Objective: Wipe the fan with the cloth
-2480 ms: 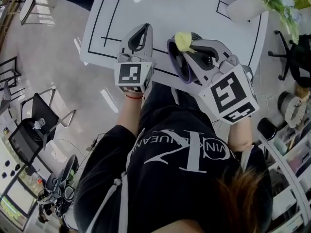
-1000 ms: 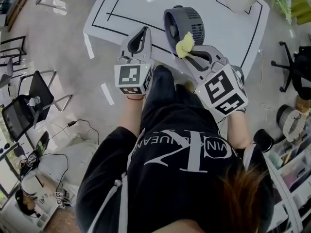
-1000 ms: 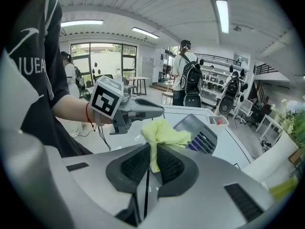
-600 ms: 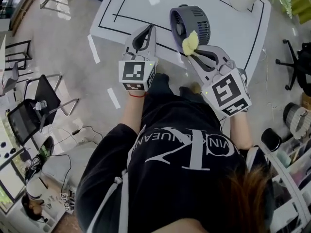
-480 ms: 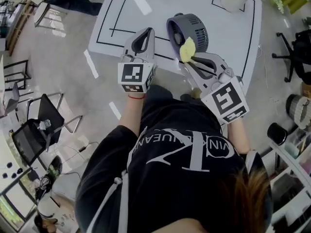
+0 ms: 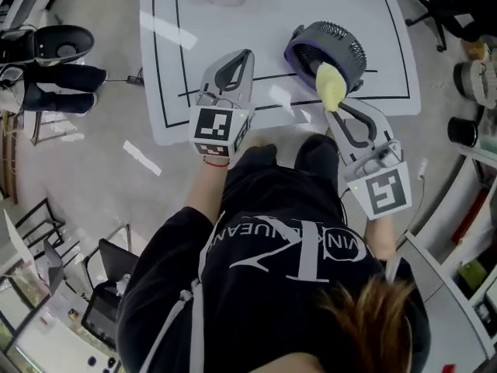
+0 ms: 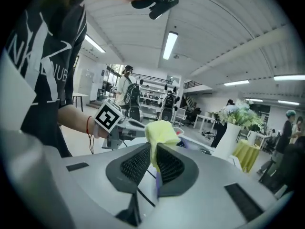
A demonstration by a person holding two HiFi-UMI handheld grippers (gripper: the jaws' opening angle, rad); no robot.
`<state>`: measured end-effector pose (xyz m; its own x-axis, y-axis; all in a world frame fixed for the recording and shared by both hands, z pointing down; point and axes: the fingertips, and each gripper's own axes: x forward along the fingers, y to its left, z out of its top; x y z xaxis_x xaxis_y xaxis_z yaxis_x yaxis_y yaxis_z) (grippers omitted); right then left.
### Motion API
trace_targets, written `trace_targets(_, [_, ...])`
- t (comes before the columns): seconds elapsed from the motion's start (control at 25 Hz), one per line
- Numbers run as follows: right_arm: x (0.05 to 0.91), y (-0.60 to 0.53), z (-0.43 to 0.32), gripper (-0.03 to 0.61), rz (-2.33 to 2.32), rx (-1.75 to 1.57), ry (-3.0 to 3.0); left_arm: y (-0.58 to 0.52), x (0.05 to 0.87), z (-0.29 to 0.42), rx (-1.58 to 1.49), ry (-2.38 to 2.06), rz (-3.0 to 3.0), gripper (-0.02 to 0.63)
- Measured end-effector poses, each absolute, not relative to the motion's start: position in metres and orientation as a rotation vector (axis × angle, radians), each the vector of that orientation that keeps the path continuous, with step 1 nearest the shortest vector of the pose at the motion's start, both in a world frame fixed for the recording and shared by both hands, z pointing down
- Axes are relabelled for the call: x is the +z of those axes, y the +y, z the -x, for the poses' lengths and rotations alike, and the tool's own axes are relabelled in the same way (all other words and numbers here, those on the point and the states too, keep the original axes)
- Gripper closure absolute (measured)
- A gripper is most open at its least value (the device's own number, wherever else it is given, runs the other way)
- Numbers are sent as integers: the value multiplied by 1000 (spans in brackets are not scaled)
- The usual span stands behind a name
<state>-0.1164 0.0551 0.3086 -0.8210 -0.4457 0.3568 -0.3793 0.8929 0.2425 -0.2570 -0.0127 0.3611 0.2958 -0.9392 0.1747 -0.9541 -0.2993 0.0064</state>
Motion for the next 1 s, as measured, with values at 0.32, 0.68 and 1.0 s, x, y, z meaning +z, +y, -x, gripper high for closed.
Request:
trace_targets(0.32, [345, 29, 160, 538, -810, -53, -2522, -20, 369, 236, 156, -1554, -2565, 603])
trace_targets(0.68, [345, 0, 144, 540, -1160, -391, -2222, -23, 384, 235, 111, -1482, -2543, 603])
trace_targets(1.0, [343, 4, 122, 540, -1261, -578, -1989, -22, 387, 222, 102, -1417, -2563, 603])
